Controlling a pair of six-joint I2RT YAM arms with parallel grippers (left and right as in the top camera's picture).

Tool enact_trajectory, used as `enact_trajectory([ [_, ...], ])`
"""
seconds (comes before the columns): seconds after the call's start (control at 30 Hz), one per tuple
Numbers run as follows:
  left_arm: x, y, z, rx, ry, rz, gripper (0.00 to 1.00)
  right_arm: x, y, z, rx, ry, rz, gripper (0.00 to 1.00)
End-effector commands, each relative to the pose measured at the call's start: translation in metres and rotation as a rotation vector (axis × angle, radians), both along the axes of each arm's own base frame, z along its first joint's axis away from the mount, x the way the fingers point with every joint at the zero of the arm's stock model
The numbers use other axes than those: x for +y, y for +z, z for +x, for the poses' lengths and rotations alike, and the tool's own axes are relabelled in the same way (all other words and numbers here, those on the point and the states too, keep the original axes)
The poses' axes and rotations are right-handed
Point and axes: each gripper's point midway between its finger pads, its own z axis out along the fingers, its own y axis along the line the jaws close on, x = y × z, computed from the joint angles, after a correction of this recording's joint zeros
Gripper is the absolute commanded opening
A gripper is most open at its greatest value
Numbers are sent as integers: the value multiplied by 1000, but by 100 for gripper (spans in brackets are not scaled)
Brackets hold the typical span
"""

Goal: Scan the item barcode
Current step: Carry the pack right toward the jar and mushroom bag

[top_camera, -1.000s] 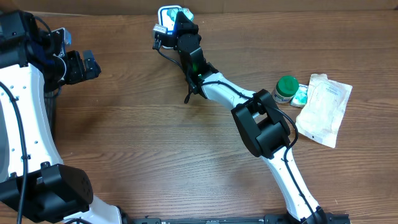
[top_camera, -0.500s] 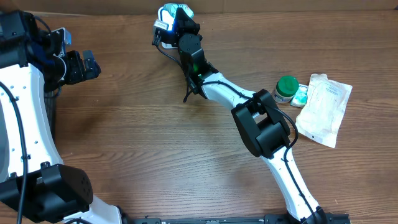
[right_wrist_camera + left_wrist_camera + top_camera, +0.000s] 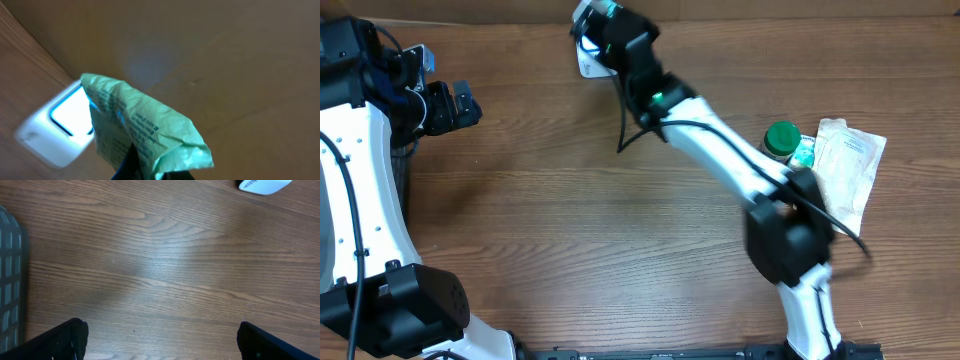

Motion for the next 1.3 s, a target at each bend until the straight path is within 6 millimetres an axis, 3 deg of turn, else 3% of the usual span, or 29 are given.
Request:
enact_trajectory([
  [0.0, -1, 6, 1, -18, -8, 3, 100, -11, 97, -52, 76, 12, 445, 4],
  [0.13, -1, 6, 1, -18, -8, 3, 99, -42, 107, -100, 288, -31, 573, 4],
  [0.27, -1, 6, 1, -18, -8, 3, 100, -82, 102, -143, 487, -124, 674, 4],
  [0.4, -1, 6, 1, -18, -8, 3, 100, -115, 88, -169, 648, -199, 726, 4],
  [0.57, -1, 6, 1, -18, -8, 3, 100, -182, 72, -164, 705, -445, 840, 4],
  [0.6, -1, 6, 1, -18, -8, 3, 100, -201, 71, -161, 729, -471, 906, 4],
  [0.7, -1, 6, 1, -18, -8, 3, 100, -233, 70, -159, 763, -502, 992, 4],
  [0.87, -1, 6, 1, -18, -8, 3, 100, -309, 53, -167, 757, -700, 1037, 4],
  [1.03, -1, 6, 1, -18, -8, 3, 100, -370, 16, -182, 773, -903, 1073, 4],
  [1.27, -1, 6, 1, -18, -8, 3, 100, -415, -50, -193, 806, -1057, 1130, 4],
])
